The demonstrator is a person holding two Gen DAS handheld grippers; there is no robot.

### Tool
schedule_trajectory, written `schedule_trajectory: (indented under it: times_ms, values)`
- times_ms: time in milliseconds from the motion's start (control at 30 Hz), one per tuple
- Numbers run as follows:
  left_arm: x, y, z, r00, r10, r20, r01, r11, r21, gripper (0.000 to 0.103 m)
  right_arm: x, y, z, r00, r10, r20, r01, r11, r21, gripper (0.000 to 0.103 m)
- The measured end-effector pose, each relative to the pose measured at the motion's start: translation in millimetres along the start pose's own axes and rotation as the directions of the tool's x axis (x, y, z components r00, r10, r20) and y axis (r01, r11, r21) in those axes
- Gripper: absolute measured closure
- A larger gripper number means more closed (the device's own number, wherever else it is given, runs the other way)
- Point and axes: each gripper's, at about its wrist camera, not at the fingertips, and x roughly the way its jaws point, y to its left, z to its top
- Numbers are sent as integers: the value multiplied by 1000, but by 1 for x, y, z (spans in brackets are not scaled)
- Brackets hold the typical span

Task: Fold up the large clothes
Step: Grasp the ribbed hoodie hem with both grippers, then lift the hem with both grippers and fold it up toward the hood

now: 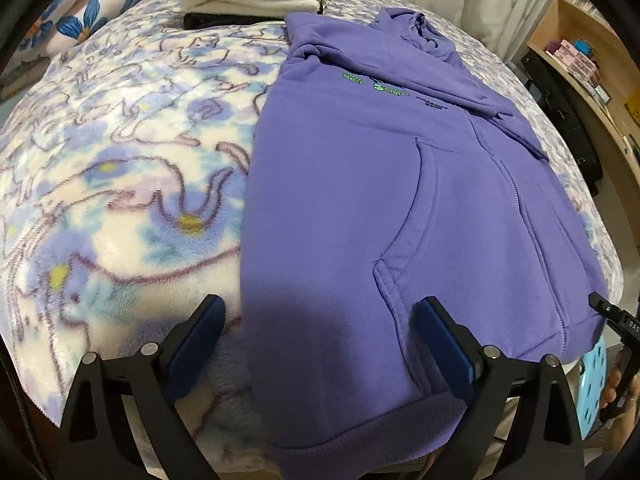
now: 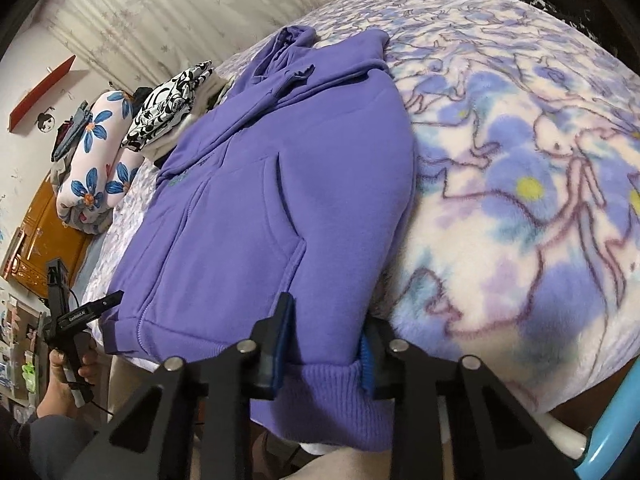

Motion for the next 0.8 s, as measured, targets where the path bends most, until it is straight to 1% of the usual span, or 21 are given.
schedule_trajectory:
  times_ms: [33,67,100,133,167,200,233,267,300,367,467,600,667,733,800]
  values:
    - [0,-3,0,1000,13,-2,-13,1000,6,14,-1,4,0,1000,-9,2,9,1000,-11,82]
    - [-2,-6,0,1000,15,-3,-15,1000,13,23,-1,7,0,1000,-21,4,21,999,-25,84]
    - [-3,-9,-1,1000,11,-3,-11,1000,17,35,0,11,0,999,-35,5,35,999,-37,85]
    - [-5,-13,-2,1000,1,-2,-1,1000,21,42,0,16,1,999,-51,7,51,997,-51,85]
    - [-6,-17,-2,1000,-20,-6,21,999,27,59,0,17,1,999,-54,8,54,997,-57,86]
    - [-7,-18,-2,999,-38,-6,38,999,28,72,0,22,2,998,-53,14,54,997,-64,87]
    - [-7,-20,-2,999,-39,-6,40,999,22,75,-1,23,3,998,-52,17,53,996,-65,87]
    - [-8,-21,-2,999,-39,-7,39,999,16,85,-3,27,4,998,-49,26,51,996,-67,87]
    - [-10,-22,0,999,-44,-3,44,999,6,90,-5,30,5,998,-48,34,50,996,-69,87]
    - [-14,-20,1,998,-62,-4,62,998,-26,92,-12,35,8,998,-42,51,46,996,-77,88]
    - [-27,-16,4,995,-94,16,95,994,-57,93,-33,44,14,995,-28,93,37,995,-96,88]
    - [-53,-20,8,990,-126,70,129,991,-41,93,-57,53,19,991,-9,134,23,994,-107,91]
    - [-67,-25,10,987,-133,91,136,990,-29,93,-64,58,20,990,7,138,9,993,-115,91]
    - [-79,-28,9,985,-139,100,141,990,-19,93,-71,66,18,991,12,136,7,991,-137,91]
    - [-85,-27,8,985,-148,90,150,988,-19,93,-75,71,15,992,18,127,1,989,-149,91]
